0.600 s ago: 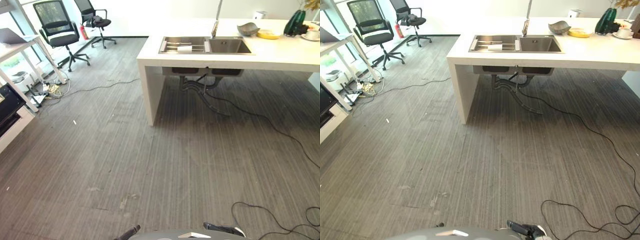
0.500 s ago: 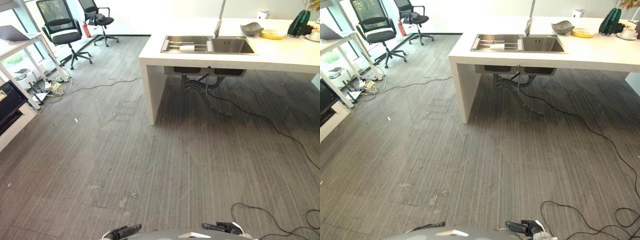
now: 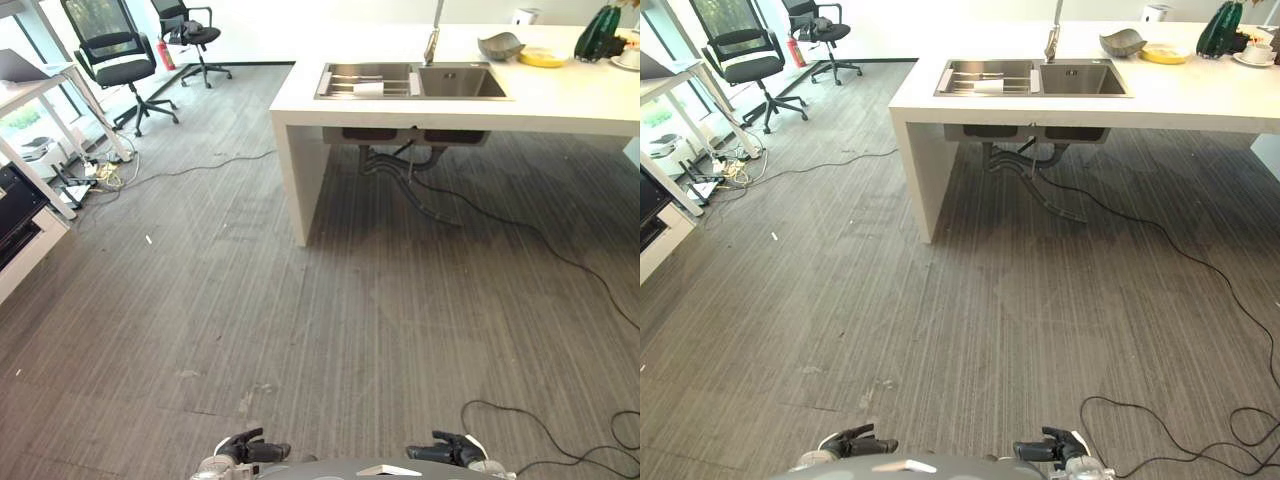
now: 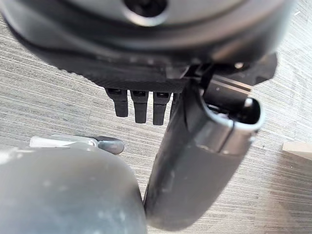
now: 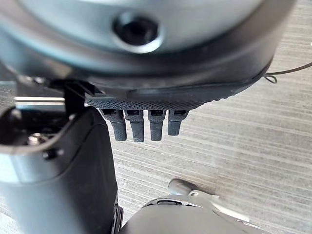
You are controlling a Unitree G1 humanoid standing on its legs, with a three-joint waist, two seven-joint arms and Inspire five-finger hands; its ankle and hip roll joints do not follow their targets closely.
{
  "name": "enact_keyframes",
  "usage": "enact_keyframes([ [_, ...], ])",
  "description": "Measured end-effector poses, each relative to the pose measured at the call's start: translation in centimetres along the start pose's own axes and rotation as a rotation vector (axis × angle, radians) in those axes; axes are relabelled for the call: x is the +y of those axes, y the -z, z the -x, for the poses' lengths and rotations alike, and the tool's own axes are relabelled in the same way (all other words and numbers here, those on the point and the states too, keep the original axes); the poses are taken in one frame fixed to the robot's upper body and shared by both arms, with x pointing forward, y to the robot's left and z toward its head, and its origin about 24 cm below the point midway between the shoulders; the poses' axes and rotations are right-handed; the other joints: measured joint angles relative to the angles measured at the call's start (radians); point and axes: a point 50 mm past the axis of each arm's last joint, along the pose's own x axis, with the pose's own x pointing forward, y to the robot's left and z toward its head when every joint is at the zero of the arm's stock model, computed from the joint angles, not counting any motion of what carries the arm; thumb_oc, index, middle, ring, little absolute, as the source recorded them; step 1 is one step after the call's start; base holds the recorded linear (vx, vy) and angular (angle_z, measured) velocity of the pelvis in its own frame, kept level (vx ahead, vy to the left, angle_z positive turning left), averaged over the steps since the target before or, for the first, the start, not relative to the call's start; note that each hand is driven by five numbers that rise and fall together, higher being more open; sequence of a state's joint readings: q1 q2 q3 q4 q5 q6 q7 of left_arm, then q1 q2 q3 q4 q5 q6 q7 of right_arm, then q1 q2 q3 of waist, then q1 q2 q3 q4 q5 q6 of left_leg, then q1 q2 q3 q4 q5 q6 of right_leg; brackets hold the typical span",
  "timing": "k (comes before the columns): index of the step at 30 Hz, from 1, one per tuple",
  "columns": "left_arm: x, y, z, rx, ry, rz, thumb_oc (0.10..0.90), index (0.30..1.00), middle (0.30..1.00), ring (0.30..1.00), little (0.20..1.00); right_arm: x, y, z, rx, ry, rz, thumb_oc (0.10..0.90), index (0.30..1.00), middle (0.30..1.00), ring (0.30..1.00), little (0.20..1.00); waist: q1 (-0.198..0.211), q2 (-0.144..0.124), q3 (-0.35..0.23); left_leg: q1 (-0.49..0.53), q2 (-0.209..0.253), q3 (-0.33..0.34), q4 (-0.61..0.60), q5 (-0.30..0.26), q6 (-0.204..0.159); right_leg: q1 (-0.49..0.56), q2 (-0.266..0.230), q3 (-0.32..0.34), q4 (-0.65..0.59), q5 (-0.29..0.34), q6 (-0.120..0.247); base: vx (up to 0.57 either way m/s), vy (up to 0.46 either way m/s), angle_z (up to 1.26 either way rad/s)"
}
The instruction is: Place the dishes in the dishwasher.
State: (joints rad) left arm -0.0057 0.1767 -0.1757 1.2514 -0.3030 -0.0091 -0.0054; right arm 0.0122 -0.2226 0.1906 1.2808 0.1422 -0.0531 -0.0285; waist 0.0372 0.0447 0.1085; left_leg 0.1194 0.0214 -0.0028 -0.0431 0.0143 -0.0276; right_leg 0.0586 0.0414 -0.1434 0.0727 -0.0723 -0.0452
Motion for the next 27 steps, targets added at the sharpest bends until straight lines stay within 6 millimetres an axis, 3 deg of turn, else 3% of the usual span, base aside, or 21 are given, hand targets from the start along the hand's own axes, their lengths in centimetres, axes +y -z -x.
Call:
enact_keyframes([
  [13, -0.6, -0.4, -0.1, 0.007, 0.009, -0.087, 0.8, 0.9, 0.9, 0.9, 0.9, -0.4, -0.7, -0.1, -0.014, 0.018, -0.095, 0.8, 0.9, 0.9, 0.9, 0.9, -0.05, 0.027, -0.002, 0.008, 0.013, 0.048, -0.003, -0.004, -0.005, -0.016, 0.013, 0.042, 0.011, 0.005, 0.001, 0.01, -0.02, -0.12],
  [18, -0.7, -0.2, -0.1, 0.015, 0.012, -0.082, 0.8, 0.9, 0.9, 0.9, 0.9, -0.5, -0.5, -0.1, -0.006, 0.022, -0.105, 0.8, 0.9, 0.9, 0.9, 0.9, -0.052, 0.032, -0.005, 0.01, 0.016, 0.05, -0.003, -0.005, -0.007, -0.015, 0.016, 0.044, 0.011, 0.005, 0.0, 0.03, -0.038, -0.02],
  [27, -0.5, 0.6, -0.1, 0.05, -0.004, -0.035, 0.8, 0.9, 0.9, 0.9, 0.9, -0.6, -0.6, -0.1, -0.006, 0.023, -0.103, 0.8, 0.9, 0.9, 0.9, 0.9, -0.057, 0.033, -0.003, 0.008, 0.03, 0.057, 0.028, -0.014, -0.034, -0.022, 0.03, 0.052, 0.037, -0.019, -0.035, 0.02, -0.082, -0.05],
])
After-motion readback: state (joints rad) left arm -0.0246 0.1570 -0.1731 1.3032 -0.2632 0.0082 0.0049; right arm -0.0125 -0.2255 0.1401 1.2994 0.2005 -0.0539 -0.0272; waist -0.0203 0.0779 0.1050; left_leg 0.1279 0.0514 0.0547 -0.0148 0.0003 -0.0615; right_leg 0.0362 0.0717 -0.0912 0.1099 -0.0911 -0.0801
